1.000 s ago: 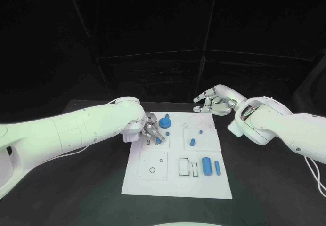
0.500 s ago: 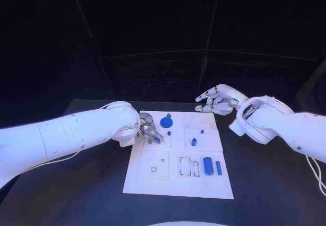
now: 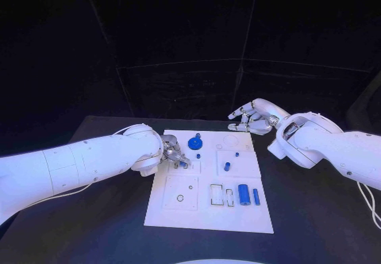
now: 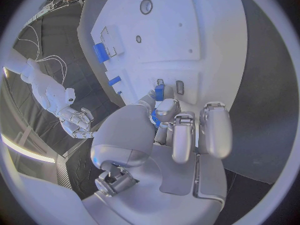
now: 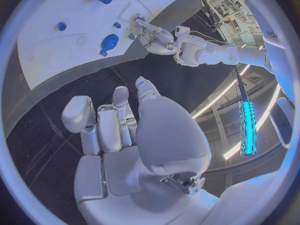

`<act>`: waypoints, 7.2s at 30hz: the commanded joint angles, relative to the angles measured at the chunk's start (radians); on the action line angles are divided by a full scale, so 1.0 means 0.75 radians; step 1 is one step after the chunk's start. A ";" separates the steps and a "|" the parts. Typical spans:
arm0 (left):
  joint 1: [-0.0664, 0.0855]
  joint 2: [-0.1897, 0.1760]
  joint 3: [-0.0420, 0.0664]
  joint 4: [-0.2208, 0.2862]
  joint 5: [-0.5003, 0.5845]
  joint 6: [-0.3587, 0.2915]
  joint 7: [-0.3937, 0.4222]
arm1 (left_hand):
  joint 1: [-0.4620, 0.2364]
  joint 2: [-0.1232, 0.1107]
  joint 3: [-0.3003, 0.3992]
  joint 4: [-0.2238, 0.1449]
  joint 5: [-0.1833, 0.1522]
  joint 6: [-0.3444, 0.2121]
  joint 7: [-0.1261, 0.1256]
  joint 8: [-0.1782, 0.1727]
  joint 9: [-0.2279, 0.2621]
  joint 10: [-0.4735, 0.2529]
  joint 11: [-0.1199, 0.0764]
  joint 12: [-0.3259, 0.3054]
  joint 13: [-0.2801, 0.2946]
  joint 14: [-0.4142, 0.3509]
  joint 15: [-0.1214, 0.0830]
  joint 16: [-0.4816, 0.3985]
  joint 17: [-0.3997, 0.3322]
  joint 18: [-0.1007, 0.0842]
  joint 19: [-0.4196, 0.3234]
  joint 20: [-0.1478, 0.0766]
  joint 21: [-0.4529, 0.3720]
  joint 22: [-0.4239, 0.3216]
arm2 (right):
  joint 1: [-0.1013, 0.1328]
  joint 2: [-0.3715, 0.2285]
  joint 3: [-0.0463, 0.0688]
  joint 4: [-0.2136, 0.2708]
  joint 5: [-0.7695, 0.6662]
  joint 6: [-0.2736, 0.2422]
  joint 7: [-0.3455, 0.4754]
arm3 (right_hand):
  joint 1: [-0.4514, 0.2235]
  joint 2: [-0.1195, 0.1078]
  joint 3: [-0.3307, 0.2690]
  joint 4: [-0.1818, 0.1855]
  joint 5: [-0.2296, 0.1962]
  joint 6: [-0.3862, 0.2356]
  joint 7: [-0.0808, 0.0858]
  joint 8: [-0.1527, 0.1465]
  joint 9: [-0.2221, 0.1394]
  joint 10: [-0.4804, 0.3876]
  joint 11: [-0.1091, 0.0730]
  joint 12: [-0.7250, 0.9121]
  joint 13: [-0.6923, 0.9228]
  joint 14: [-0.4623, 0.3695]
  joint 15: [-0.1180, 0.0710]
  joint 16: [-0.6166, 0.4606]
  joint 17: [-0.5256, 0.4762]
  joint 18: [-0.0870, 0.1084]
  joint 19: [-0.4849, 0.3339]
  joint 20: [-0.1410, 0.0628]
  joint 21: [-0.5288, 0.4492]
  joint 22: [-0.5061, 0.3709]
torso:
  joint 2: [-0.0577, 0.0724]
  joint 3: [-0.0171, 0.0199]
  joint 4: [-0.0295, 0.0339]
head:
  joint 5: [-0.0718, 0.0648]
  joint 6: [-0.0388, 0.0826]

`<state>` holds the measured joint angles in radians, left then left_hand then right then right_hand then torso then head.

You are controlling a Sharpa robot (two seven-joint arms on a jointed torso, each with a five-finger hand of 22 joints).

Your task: Assemble the parts on the task board

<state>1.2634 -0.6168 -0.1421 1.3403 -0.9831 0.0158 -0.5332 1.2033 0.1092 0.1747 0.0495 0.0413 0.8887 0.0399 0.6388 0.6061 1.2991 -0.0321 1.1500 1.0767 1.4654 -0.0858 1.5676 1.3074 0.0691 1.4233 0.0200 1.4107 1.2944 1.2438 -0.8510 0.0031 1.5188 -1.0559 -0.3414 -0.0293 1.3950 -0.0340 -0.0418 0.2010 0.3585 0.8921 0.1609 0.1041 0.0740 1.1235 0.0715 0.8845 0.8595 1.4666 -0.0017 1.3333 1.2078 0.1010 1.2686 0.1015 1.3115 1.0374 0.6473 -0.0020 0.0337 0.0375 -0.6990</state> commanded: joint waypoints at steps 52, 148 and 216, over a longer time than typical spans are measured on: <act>-0.002 0.054 0.001 -0.055 -0.031 0.126 -0.009 | -0.097 -0.071 0.379 -0.195 0.008 0.009 -0.002 0.000 0.033 0.013 0.001 -0.002 0.000 0.141 -0.002 0.004 0.351 -0.012 0.007 0.005 0.002 0.002 | 0.002 0.025 0.001 -0.013 0.005 0.006 0.023 | 0.010 0.003 -0.011 0.002 0.009 -0.005 0.000 0.009 -0.001 -0.007 -0.001 -0.005 -0.002 0.036 -0.008 -0.007 0.000 0.009 -0.003 0.000 -0.006 0.000 | 0.002 -0.0002 0.0004 | -0.008 -0.020; 0.098 0.048 0.171 -0.190 -0.080 0.407 -0.100 | -0.354 -0.182 -0.134 0.165 0.008 -0.023 0.022 -0.007 0.085 -0.086 0.026 -0.095 -0.124 0.141 0.017 0.004 0.351 0.012 -0.054 0.021 -0.091 -0.095 | 0.002 0.053 0.000 -0.051 0.029 0.012 0.038 | -0.003 0.002 -0.037 0.028 0.007 -0.014 0.001 0.013 -0.003 -0.060 0.001 -0.079 -0.086 0.018 -0.007 -0.065 -0.070 0.027 -0.056 0.001 -0.066 -0.099 | 0.002 -0.0031 0.0050 | -0.020 -0.015; 0.042 0.287 0.153 -0.672 -0.146 0.558 0.096 | -0.219 -0.095 -0.245 0.159 0.009 -0.010 0.039 -0.079 0.008 -0.096 0.042 -0.085 -0.131 0.141 0.032 0.004 0.351 0.010 -0.044 0.039 -0.088 -0.075 | 0.001 0.078 0.000 -0.066 0.032 0.015 0.043 | 0.001 0.012 -0.036 0.032 0.003 -0.016 0.001 0.014 -0.003 -0.059 0.001 -0.080 -0.090 0.018 -0.007 -0.069 -0.072 0.027 -0.056 0.001 -0.070 -0.101 | 0.017 -0.0051 -0.0110 | 0.003 -0.019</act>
<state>1.2935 -0.4034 -0.0275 0.8359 -1.0871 0.4224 -0.4624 1.0277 0.0377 -0.0042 0.1691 0.0503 0.8756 0.0693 0.5848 0.6129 1.2308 -0.0035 1.0804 0.9800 1.4690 -0.0677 1.5675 1.3074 0.0693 1.3910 0.0450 1.3408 1.2371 1.2428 -0.7931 0.0025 1.4684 -1.0344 -0.3337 -0.0049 1.3950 -0.0341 -0.0641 0.2233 0.3627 0.8852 0.1614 0.1122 0.0731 1.0878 0.0716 0.8273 0.7932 1.4666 -0.0017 1.2870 1.1551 0.1009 1.2312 0.1036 1.2641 0.9622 0.6604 -0.0058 0.0255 0.0393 -0.7127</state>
